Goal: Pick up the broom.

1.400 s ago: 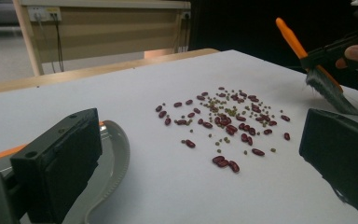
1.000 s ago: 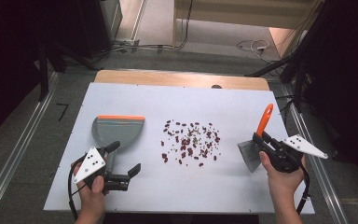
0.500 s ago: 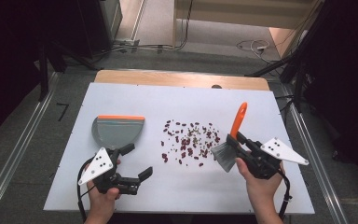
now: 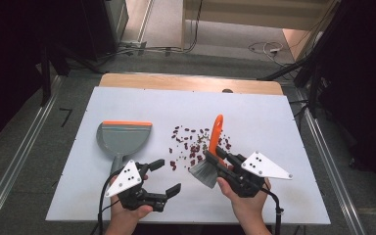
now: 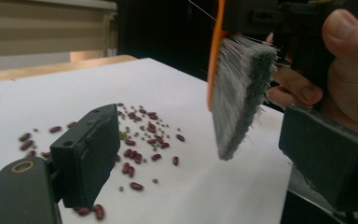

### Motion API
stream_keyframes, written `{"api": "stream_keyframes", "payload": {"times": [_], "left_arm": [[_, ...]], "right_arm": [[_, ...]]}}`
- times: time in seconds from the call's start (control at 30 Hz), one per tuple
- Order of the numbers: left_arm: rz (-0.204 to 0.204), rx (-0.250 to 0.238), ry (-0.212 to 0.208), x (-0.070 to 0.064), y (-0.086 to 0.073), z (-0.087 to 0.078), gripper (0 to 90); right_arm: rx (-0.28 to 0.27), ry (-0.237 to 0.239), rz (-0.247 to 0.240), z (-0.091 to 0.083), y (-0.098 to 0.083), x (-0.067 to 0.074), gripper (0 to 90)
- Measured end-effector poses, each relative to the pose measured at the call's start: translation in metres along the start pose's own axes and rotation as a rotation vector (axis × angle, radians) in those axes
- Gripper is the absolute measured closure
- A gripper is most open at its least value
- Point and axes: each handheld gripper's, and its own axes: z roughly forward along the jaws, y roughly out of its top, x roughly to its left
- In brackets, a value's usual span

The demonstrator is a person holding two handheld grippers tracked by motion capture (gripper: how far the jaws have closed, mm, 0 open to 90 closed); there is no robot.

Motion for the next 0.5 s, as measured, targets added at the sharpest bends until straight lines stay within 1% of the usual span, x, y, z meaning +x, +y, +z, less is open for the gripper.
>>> {"api": "stream_keyframes", "payload": {"times": [0.1, 0.17, 0.23, 0.37, 0.43, 0.5], "left_arm": [[-0.008, 0.021, -0.023, -0.007, 0.000, 0.007, 17.0], [-0.009, 0.026, -0.022, -0.009, 0.000, 0.009, 19.4], [-0.015, 0.038, -0.008, -0.014, 0.000, 0.014, 23.4], [-0.020, 0.056, -0.002, -0.019, -0.001, 0.019, 34.1], [-0.025, 0.062, -0.001, -0.020, -0.002, 0.021, 39.6], [-0.027, 0.069, -0.003, -0.020, -0.003, 0.022, 47.4]], "right_arm": [[0.002, 0.014, -0.019, 0.005, -0.002, 0.009, 68.5], [0.004, 0.026, -0.016, 0.008, -0.003, 0.013, 68.5], [0.006, 0.035, -0.018, 0.010, -0.005, 0.018, 68.5], [0.006, 0.054, -0.025, 0.013, -0.007, 0.027, 68.4], [0.019, 0.070, -0.038, 0.015, -0.007, 0.031, 68.4], [0.026, 0.070, -0.044, 0.018, -0.010, 0.034, 68.4]]}}
